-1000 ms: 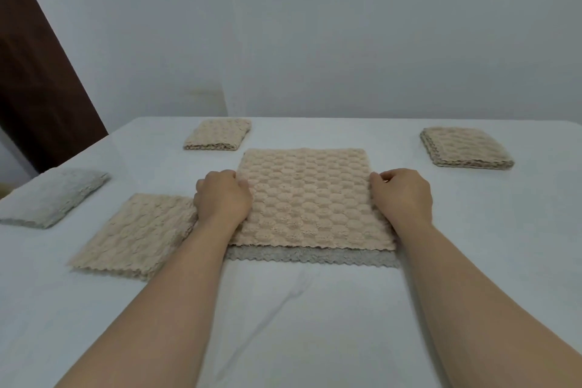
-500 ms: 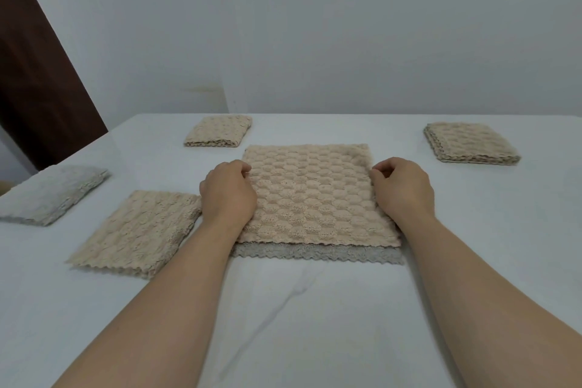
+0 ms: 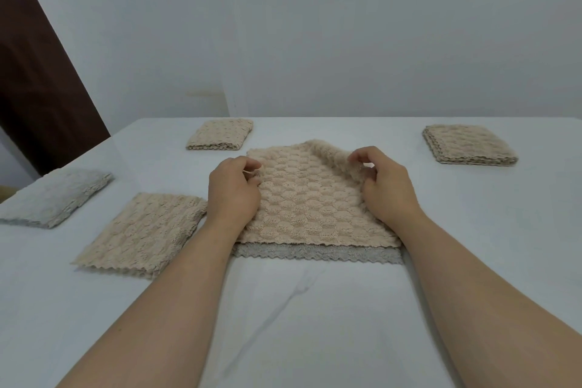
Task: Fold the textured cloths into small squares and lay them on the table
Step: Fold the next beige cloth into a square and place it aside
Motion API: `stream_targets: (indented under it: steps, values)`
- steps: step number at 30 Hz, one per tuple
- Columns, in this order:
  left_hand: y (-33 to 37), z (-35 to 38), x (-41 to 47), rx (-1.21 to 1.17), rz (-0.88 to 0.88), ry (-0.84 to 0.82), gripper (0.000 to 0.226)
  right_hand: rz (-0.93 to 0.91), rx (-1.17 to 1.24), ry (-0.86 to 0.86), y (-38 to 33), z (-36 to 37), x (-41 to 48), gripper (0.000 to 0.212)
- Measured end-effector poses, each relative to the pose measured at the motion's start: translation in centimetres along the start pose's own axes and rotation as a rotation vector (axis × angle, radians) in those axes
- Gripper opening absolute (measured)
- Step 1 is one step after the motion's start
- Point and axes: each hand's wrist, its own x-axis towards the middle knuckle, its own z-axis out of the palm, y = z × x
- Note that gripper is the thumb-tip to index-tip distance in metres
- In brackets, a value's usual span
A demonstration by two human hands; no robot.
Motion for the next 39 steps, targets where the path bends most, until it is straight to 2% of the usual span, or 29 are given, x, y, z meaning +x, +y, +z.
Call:
stream_targets:
  steps: [3, 5, 9, 14, 19, 21, 25, 27, 29, 31, 35, 39]
  values:
    - [0.8, -0.7, -0.3, -0.147, -0.100, 0.004, 0.036, -0.004, 0.000, -0.038, -0.1, 0.1, 0.0, 0.065]
    - [1.1, -0.9, -0.3, -0.243, -0.171, -0.037, 0.042, 0.016, -0.015, -0.053, -0.3, 0.1, 0.0, 0.065]
    - [1.2, -1.0, -0.4, -0.279, -0.230, -0.157, 0.051, 0.095, 0.065, -0.029, -1.0, -0.1, -0.1, 0.048]
    - [1.7, -1.0, -1.0, -0.182, -0.144, -0.216, 0.052, 0.130, 0.085, -0.021, -0.9, -0.2, -0.2, 0.028]
    - [2.3, -1.2, -1.4, -0.107, -0.068, -0.259, 0.042, 0.066, -0.115, -0.131, -0.3, 0.2, -0.1, 0.058]
    - [2.3, -1.2, -1.6, -0.048, -0.006, -0.281, 0.043, 0.043, -0.151, -0.145, -0.1, 0.3, 0.1, 0.064]
    - [1.8, -0.8, -1.6, 0.032, 0.030, -0.326, 0.081, 0.001, -0.142, -0.077, 0.4, 0.6, 0.4, 0.046]
    - [1.8, -0.7, -1.6, 0.027, -0.006, -0.349, 0.102, -0.013, -0.121, -0.045, 0.3, 0.6, 0.4, 0.045]
    - [1.9, -0.7, -1.6, 0.030, -0.060, -0.365, 0.112, -0.034, -0.117, -0.034, 0.3, 0.6, 0.4, 0.049]
    - [2.0, -0.8, -1.6, 0.125, -0.020, -0.370, 0.102, -0.058, -0.141, -0.040, 0.2, 0.5, 0.2, 0.054]
    - [2.3, -1.0, -1.9, 0.228, 0.080, -0.334, 0.042, -0.092, -0.232, -0.073, -0.2, 0.3, -0.1, 0.061]
    - [2.0, -0.7, -1.9, 0.218, 0.082, -0.225, 0.020, -0.126, -0.340, -0.137, -0.7, -0.5, -1.0, 0.051]
